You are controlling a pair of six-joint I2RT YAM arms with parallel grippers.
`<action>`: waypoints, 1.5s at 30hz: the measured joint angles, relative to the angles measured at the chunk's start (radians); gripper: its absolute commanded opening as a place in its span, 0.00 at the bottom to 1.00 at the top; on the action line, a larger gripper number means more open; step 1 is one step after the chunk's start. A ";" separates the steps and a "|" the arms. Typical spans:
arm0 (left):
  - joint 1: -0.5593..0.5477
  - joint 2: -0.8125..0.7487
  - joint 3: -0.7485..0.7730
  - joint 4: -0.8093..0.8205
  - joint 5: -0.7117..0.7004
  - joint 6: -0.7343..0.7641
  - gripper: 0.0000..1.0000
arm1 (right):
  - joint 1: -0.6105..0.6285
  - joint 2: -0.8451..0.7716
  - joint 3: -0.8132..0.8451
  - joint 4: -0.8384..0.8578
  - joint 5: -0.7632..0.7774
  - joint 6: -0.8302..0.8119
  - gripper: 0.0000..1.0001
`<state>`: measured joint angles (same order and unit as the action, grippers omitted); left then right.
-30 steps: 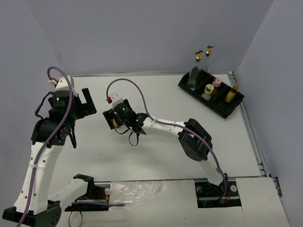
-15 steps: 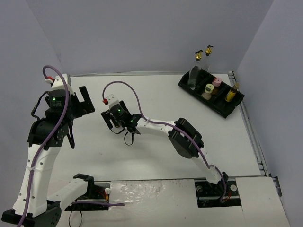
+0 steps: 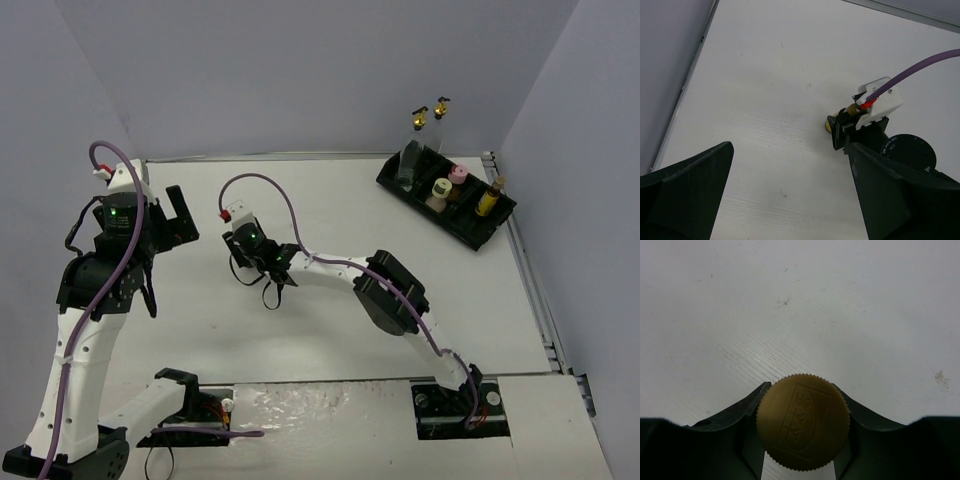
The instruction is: Organize the condiment bottles
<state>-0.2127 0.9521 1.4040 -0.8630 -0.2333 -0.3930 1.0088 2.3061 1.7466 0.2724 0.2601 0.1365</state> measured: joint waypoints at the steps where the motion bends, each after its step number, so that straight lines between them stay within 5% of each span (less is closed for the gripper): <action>1: 0.000 0.000 0.000 -0.001 -0.001 0.000 0.97 | 0.000 0.000 -0.008 0.013 0.005 0.000 0.00; 7: 0.000 -0.002 0.000 -0.001 -0.004 0.000 0.97 | -0.001 -0.057 -0.102 0.048 0.058 0.004 0.00; 15: 0.002 -0.013 -0.006 0.004 -0.003 0.000 0.97 | -0.086 -0.354 -0.387 -0.014 0.109 0.043 0.00; 28: 0.005 -0.024 -0.069 0.033 0.027 -0.004 0.97 | -0.525 -0.830 -0.643 -0.061 0.207 0.126 0.00; 45: 0.005 -0.019 -0.117 0.101 0.084 -0.009 0.97 | -1.066 -0.888 -0.818 -0.094 0.144 0.279 0.00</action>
<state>-0.2073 0.9332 1.2872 -0.7617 -0.1497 -0.4023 -0.0576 1.4181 0.9284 0.1784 0.4046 0.4152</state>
